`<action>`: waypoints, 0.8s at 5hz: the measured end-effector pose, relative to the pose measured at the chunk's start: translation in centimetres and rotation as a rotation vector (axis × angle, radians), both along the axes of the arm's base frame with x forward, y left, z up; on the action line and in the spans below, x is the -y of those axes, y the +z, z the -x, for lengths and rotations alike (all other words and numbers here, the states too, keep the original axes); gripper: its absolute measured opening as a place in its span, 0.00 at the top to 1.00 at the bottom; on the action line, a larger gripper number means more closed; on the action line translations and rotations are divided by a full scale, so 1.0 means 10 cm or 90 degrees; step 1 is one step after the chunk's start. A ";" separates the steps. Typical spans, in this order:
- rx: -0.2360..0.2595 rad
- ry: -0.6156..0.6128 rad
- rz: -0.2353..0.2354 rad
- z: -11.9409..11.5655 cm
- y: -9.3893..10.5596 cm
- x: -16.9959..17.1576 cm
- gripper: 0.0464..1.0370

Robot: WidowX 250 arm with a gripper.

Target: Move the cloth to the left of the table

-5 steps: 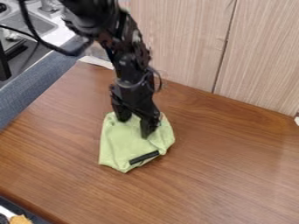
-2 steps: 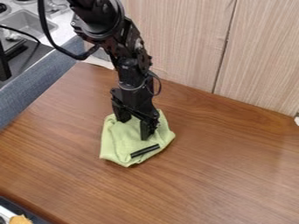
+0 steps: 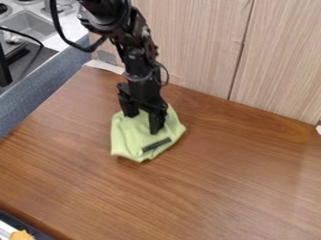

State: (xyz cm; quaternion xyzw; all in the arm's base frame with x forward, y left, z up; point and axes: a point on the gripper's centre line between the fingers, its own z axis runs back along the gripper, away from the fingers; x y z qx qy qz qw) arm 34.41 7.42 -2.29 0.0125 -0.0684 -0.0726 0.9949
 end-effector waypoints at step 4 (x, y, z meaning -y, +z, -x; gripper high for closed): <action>-0.009 0.098 -0.008 -0.02 0.01 -0.70 0.04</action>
